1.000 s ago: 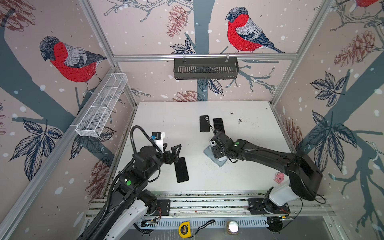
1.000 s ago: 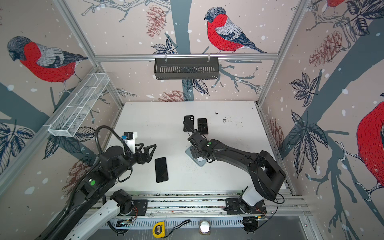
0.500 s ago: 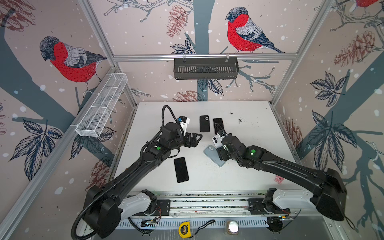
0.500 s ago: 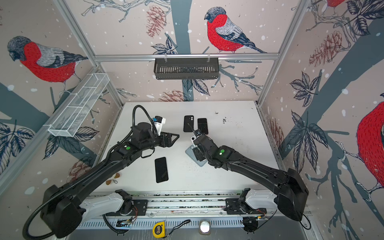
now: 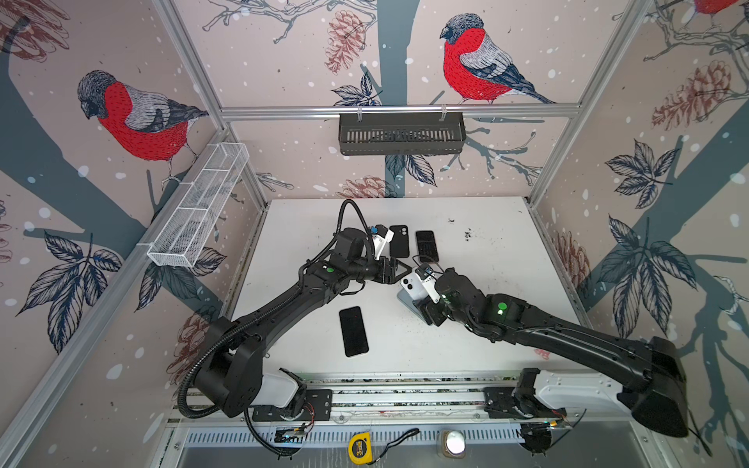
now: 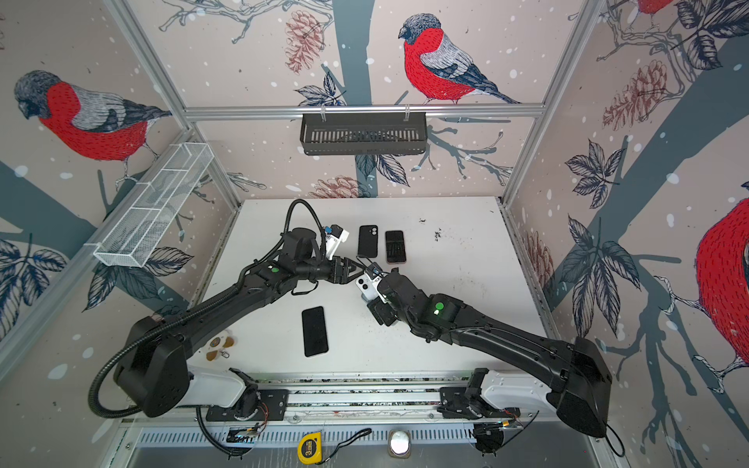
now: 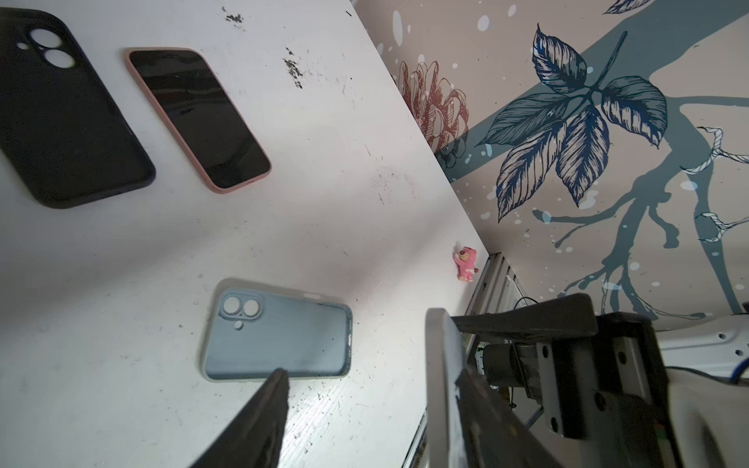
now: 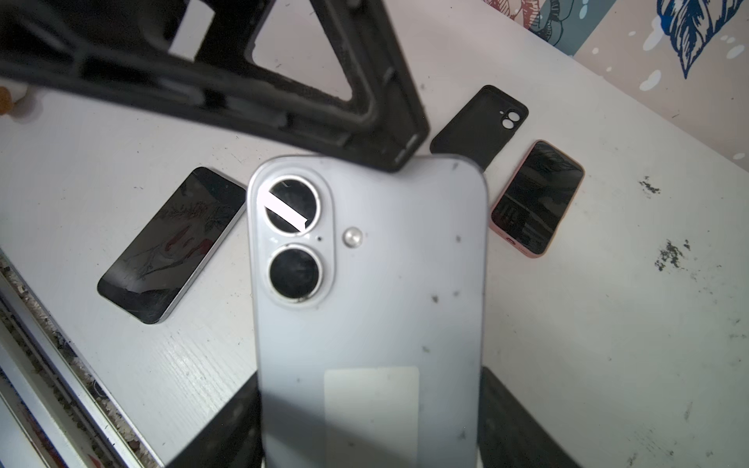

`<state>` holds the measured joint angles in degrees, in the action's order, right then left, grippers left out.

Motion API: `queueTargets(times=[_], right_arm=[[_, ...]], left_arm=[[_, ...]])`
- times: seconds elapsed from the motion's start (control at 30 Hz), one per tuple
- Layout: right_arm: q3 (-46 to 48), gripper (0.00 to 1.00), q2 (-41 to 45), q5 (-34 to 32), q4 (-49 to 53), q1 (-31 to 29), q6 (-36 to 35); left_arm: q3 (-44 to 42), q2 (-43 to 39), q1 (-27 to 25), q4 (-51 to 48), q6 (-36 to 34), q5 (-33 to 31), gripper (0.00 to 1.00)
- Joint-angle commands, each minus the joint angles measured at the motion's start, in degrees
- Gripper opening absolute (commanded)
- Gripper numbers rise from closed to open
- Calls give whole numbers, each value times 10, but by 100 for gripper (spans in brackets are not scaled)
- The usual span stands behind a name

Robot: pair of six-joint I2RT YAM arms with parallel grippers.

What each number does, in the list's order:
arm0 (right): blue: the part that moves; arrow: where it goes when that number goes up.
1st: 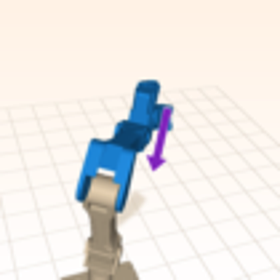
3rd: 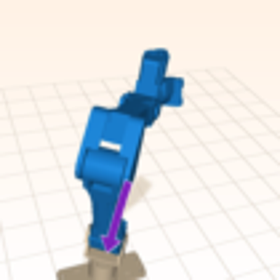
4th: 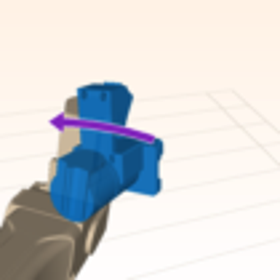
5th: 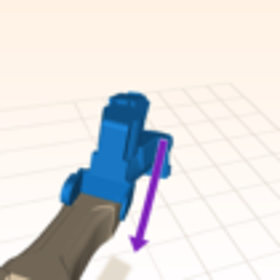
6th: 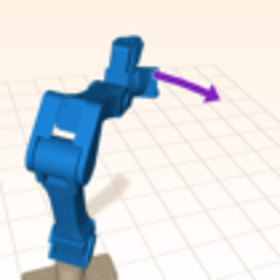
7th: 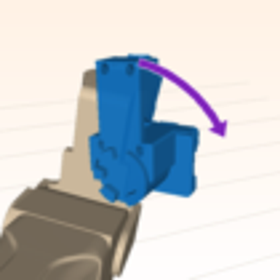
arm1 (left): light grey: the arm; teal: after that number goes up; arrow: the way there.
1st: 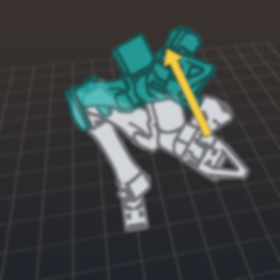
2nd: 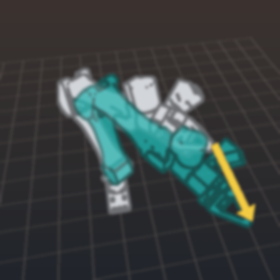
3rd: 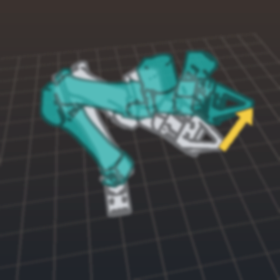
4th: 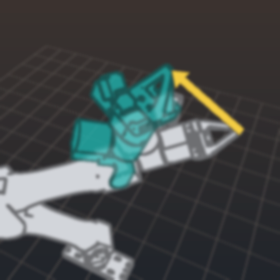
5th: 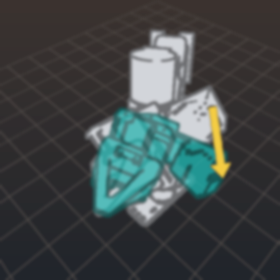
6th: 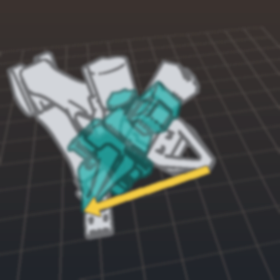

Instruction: Put the phone into the phone case

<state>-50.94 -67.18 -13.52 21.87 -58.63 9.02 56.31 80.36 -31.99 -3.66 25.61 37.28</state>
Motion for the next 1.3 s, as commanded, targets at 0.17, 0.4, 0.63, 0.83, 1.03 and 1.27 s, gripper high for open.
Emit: queueTargets(times=[0.17,0.4,0.63,0.83,1.03,1.27], right_arm=[[-15,71,-29,0,-32,-21,-7],[-10,71,-30,-16,-34,-28,-11],[5,71,-20,-38,-26,-31,-6],[9,71,-13,-44,-26,-31,-4],[14,72,-5,-47,-23,-31,-6],[35,99,36,-60,-41,-28,20]], left_arm=[[6,2,-31,13,4,14,65],[2,3,-37,5,5,14,43],[-2,-1,-44,6,9,16,24],[-13,-9,-47,7,12,20,21],[-16,-10,-53,20,21,31,7],[5,-26,-51,-21,-6,-19,0]])
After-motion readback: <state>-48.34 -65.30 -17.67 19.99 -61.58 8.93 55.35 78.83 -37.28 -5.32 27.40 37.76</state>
